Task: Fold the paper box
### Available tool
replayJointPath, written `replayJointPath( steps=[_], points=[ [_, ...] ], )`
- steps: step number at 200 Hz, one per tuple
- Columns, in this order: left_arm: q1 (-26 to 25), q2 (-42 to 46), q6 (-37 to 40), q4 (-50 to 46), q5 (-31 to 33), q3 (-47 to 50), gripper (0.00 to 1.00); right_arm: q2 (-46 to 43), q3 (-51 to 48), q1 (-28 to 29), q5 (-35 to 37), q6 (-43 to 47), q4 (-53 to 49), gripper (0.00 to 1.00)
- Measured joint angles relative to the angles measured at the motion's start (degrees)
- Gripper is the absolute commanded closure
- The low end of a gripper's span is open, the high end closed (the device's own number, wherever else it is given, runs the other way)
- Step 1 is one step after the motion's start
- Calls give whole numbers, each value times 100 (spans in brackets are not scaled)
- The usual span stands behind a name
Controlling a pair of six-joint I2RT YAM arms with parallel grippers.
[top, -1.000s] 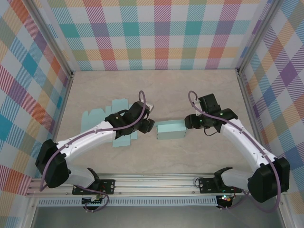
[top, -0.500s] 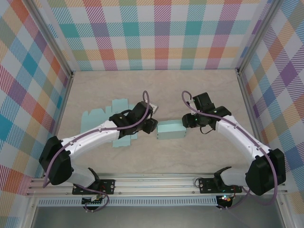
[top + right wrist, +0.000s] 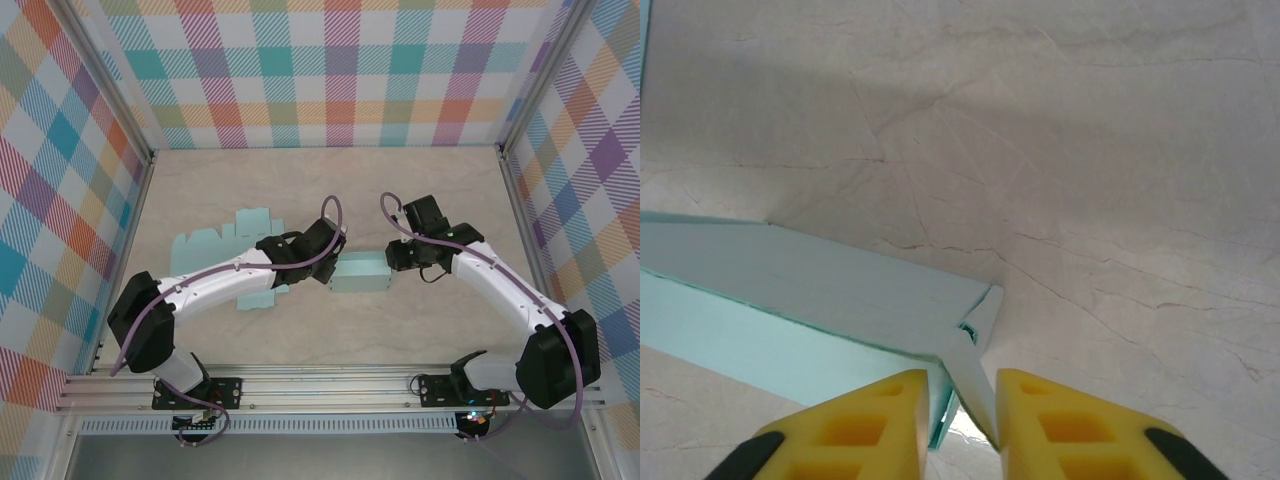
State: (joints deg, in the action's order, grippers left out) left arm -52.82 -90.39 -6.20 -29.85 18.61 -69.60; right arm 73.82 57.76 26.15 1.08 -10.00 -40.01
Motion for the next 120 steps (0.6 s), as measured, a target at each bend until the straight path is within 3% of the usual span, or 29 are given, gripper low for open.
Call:
replayJointPath(
  steps=[64,120],
  points=[
    [-4,-149,-151,-173,118,-74,86,0,2,70,0,-28,-20,87],
    [-42,-168,-247,-162,-11,-146,96,-4,2,164,11,-92,-44,88]
  ],
)
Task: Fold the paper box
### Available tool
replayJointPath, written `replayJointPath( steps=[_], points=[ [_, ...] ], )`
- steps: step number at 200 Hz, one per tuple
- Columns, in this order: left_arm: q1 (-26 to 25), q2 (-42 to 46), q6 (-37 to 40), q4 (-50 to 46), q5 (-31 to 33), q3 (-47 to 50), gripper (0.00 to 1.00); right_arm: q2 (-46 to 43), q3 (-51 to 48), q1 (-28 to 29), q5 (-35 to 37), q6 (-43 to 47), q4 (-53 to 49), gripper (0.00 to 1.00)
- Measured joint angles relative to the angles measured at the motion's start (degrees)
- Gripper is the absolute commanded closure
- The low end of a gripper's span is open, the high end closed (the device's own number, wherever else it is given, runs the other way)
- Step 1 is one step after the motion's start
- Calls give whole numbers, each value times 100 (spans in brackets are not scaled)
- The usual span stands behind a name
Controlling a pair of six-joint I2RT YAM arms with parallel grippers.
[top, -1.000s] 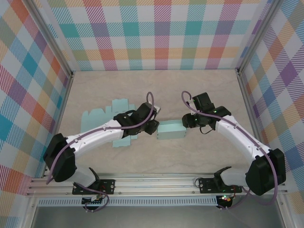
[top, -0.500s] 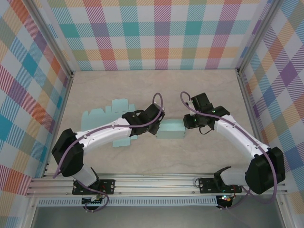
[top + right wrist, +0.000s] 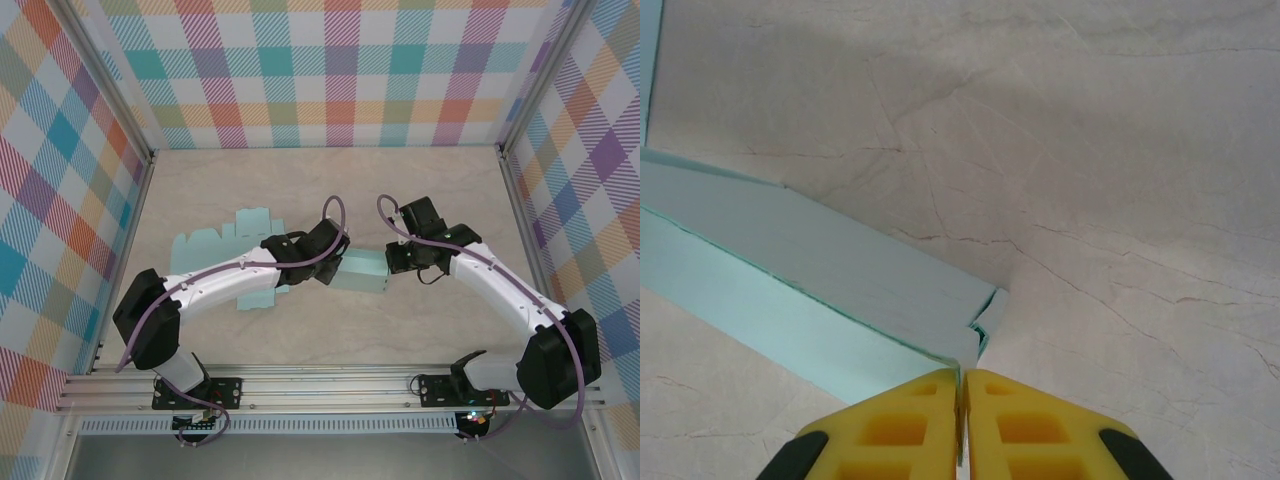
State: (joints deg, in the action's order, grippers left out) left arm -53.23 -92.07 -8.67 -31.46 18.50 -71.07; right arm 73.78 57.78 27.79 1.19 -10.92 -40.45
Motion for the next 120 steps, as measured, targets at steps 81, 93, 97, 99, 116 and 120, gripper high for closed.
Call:
replayJointPath(
  steps=[81,93,97,99,116,120],
  points=[
    [0,-59,-413,-2,-208,-76,100,0,22,85,81,-262,-74,87],
    [0,-105,-472,13,-236,-76,100,0,28,85,76,-356,-74,87],
    [0,-120,-496,13,-240,-76,100,0,33,85,76,-391,-74,87],
    [0,-125,-507,13,-243,-76,100,0,33,85,76,-404,-72,87],
    [0,-166,-555,17,-258,-76,100,0,37,85,70,-531,-28,87],
    [0,-173,-562,15,-258,-76,100,2,37,85,70,-564,-15,87]
  ],
)
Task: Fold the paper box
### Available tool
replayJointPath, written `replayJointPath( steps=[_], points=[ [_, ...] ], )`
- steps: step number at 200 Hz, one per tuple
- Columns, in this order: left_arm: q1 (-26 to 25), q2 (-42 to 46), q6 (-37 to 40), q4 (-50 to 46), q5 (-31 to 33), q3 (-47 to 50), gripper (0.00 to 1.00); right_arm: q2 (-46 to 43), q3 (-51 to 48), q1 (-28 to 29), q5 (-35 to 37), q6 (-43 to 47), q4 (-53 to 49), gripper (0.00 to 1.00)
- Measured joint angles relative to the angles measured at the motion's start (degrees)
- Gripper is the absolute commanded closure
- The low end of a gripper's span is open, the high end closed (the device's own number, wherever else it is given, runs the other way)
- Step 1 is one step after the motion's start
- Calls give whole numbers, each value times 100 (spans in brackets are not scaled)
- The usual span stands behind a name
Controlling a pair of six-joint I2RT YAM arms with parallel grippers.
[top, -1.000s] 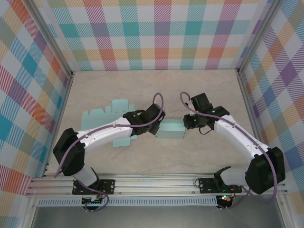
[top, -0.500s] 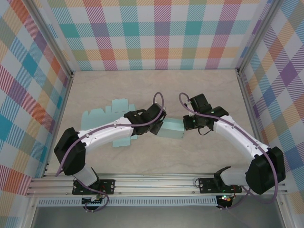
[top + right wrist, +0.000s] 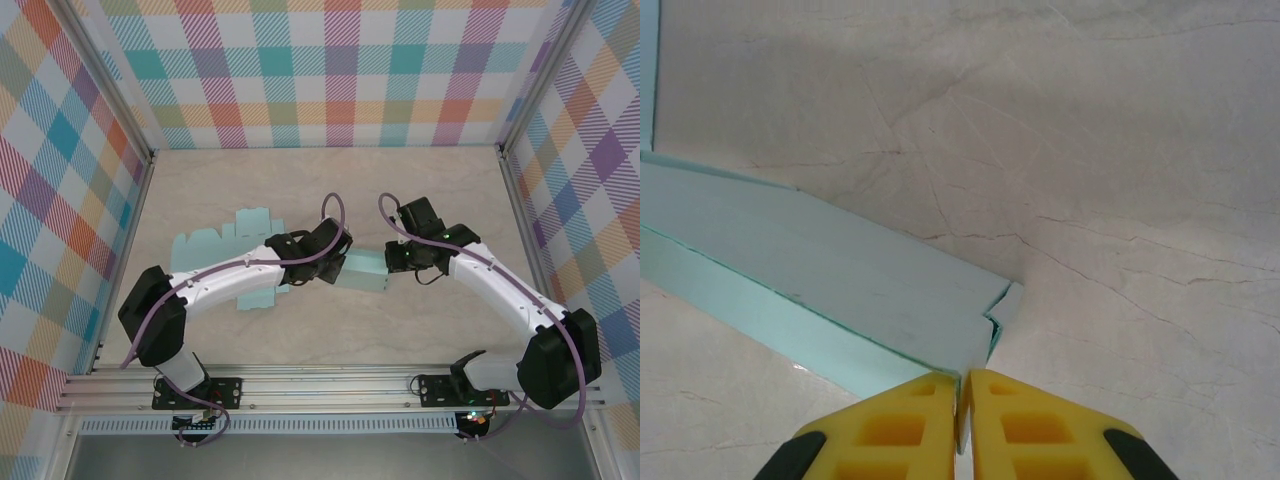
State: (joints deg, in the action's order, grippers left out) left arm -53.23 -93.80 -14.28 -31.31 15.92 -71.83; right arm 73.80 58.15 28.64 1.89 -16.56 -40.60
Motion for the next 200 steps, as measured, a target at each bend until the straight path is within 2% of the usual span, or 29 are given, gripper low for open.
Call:
replayJointPath(
  steps=[200],
  points=[
    [-22,-173,-26,-13,81,2,100,216,44,-2,9,-739,494,89]
  ],
)
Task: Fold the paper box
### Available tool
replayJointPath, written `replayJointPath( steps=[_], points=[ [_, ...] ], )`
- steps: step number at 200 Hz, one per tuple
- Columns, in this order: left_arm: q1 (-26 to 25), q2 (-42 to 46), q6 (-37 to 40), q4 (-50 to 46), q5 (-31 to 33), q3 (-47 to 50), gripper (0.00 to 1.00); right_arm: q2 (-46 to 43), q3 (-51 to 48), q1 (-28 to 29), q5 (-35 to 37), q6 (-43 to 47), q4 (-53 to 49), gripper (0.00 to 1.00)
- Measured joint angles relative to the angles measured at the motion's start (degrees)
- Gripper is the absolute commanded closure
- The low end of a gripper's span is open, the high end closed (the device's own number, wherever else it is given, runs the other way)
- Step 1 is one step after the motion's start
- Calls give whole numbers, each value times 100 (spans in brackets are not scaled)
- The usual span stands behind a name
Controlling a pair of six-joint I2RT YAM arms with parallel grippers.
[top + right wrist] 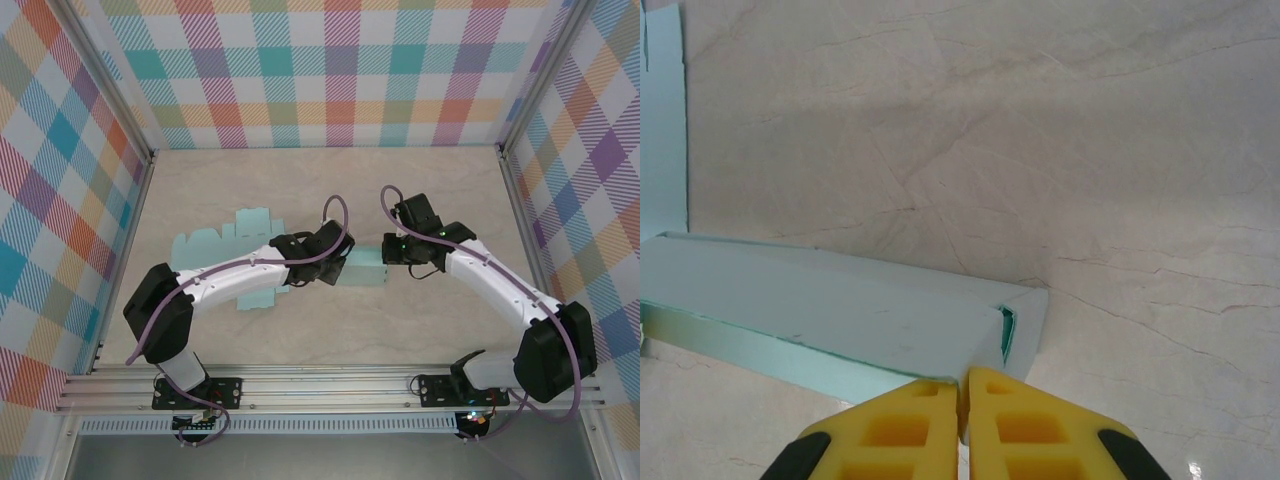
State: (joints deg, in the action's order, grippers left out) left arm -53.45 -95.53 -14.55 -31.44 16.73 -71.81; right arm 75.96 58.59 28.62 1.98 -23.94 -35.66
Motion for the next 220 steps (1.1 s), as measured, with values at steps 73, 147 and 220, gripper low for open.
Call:
replayJointPath(
  steps=[73,147,220],
  points=[
    [-68,-22,0,-39,94,0,100,13,0,-2,20,-221,13,91],
    [-125,-42,0,-13,173,0,100,-28,-275,42,365,114,341,98],
    [-129,-39,-101,70,275,33,100,-116,-726,68,481,389,1008,100]
  ],
)
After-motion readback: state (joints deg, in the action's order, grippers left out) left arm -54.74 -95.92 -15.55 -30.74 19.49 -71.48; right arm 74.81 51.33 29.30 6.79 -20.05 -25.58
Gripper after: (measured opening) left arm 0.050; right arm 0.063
